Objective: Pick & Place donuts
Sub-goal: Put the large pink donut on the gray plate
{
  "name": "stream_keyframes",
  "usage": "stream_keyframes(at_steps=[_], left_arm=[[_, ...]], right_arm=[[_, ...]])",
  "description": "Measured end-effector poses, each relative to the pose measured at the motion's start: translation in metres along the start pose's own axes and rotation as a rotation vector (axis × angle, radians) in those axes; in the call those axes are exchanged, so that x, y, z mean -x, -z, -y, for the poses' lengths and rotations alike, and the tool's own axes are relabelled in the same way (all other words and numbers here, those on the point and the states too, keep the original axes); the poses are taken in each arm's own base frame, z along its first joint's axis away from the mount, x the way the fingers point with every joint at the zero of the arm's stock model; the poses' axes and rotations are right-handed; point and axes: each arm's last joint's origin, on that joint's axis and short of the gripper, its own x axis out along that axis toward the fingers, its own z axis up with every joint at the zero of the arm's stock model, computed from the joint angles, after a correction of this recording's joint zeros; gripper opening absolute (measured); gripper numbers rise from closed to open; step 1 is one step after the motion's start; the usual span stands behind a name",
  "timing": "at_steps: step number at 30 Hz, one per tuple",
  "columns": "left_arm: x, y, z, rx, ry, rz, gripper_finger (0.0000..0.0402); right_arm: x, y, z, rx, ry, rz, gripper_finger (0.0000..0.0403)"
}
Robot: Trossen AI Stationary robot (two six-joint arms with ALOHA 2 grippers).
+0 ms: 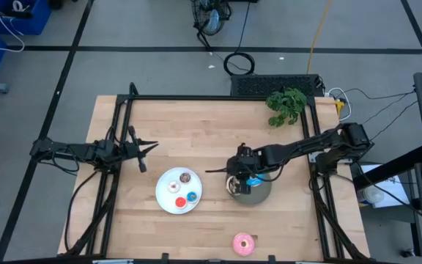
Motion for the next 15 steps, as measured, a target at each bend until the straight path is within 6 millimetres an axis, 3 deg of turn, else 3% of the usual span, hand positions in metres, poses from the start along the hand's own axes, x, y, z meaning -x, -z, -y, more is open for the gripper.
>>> stream_keyframes(at_steps=[6, 15], left_arm=[[0.000, 0.000, 0.000, -0.001, 0.001, -0.003, 0.0037], [0.000, 0.000, 0.000, -0.001, 0.001, -0.005, 0.0037]], right_arm=[[0.025, -0.015, -0.017, 0.000, -0.031, 0.026, 0.0000], [0.069, -0.026, -0.069, 0.023, -0.121, 0.051, 0.0000]])
